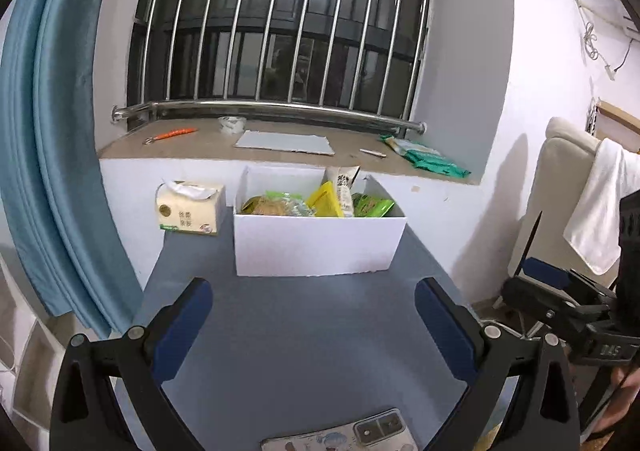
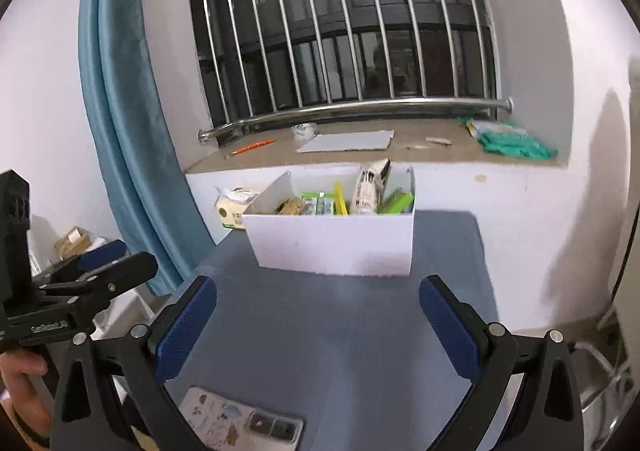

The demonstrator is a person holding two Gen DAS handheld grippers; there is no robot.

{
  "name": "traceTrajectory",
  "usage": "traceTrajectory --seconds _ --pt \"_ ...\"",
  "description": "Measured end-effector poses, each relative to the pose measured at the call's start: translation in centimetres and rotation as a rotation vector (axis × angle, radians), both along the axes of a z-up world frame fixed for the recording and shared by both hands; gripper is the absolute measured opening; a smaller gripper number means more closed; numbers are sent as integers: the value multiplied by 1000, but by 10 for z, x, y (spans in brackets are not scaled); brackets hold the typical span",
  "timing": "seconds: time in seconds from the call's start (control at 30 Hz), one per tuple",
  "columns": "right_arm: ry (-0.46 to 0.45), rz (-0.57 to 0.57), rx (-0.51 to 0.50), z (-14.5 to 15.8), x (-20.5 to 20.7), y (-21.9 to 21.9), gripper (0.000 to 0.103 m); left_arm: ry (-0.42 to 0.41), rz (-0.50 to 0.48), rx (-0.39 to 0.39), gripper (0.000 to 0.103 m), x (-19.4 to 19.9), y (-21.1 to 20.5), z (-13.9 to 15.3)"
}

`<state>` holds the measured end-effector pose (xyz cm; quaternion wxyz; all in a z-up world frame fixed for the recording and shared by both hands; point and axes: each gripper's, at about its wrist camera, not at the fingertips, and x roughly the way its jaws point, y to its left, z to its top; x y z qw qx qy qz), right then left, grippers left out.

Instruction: Organize snacks

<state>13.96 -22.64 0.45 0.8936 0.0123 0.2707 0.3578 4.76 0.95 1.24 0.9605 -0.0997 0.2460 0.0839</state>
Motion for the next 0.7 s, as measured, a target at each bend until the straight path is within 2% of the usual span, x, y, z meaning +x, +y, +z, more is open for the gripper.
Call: traceTrajectory --seconds 0.1,0.23,0.7 --pt "23 4 1 -3 0 -4 103 -7 -9 5 103 -1 -2 1" --pt "-3 -22 -17 2 -2 -5 103 -5 -19 21 103 1 -5 1" --pt "-5 -5 -22 0 -4 0 103 10 -33 19 103 5 -7 -3"
